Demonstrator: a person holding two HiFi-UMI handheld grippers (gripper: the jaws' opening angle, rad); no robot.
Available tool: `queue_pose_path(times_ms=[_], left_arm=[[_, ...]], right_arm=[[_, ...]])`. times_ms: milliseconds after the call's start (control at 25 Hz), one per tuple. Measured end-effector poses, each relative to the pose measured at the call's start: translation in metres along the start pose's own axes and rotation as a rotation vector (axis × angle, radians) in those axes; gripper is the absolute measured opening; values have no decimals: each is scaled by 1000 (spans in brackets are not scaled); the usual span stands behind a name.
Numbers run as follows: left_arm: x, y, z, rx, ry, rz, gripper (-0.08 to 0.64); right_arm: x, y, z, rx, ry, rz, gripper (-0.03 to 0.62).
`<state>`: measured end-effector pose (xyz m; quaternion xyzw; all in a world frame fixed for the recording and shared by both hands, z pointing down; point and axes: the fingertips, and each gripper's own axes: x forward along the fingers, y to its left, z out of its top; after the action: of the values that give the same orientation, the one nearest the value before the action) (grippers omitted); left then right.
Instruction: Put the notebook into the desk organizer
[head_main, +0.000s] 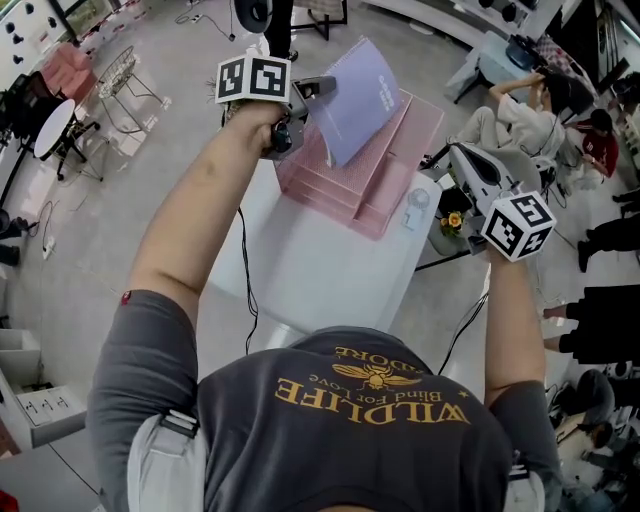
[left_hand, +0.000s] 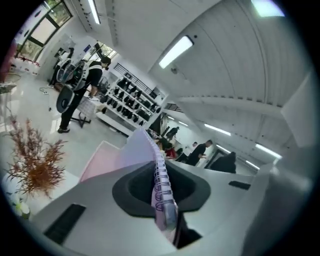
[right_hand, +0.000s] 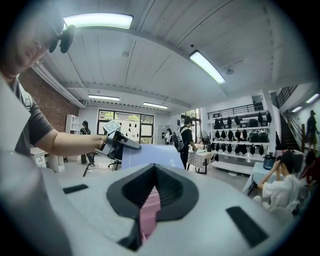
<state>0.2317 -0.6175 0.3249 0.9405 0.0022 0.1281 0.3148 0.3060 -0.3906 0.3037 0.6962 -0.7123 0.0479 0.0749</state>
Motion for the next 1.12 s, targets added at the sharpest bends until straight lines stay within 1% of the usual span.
queue_pose_path(times_ms=[80, 160, 200, 280, 360, 440, 480, 520, 560, 640, 720, 840, 1000, 1120], left_arm=[[9, -32, 10, 6, -16, -76, 54], [13, -48, 20, -14, -45, -120, 52], [15, -49, 22, -35, -56, -128, 52], [20, -36, 16, -98, -60, -130, 52], [24, -10, 0, -180, -61, -104, 52], [23, 28, -16, -267, -71, -44, 52], [20, 47, -26, -297, -63, -3, 52], [18, 64, -36, -309, -45, 40, 54], [16, 77, -46, -300, -20, 85, 55], [14, 94, -63, -227, 40, 179, 55], [14, 102, -73, -118, 103, 269, 57], [15, 105, -81, 48, 171, 385, 65], [12, 109, -91, 201, 233, 509, 83], [11, 107, -93, 312, 244, 578, 114]], right_arm=[[0, 0, -2, 0, 3, -3, 0], [-2, 1, -2, -2, 8, -4, 0], [-3, 2, -2, -3, 10, -5, 0], [-5, 1, -2, -1, 13, -8, 0], [-7, 0, -3, 0, 16, -12, 0], [-8, -2, -4, 0, 19, -15, 0], [-9, -3, -5, 0, 21, -15, 0], [-9, -3, -5, -1, 23, -15, 0], [-10, -4, -6, -1, 26, -16, 0], [-10, -5, -7, 0, 28, -16, 0], [-7, -6, -8, 1, 29, -13, 0], [-2, -3, -9, 0, 30, -7, 0], [3, -1, -10, -2, 34, 2, 0], [2, 0, -10, -4, 36, 5, 0]])
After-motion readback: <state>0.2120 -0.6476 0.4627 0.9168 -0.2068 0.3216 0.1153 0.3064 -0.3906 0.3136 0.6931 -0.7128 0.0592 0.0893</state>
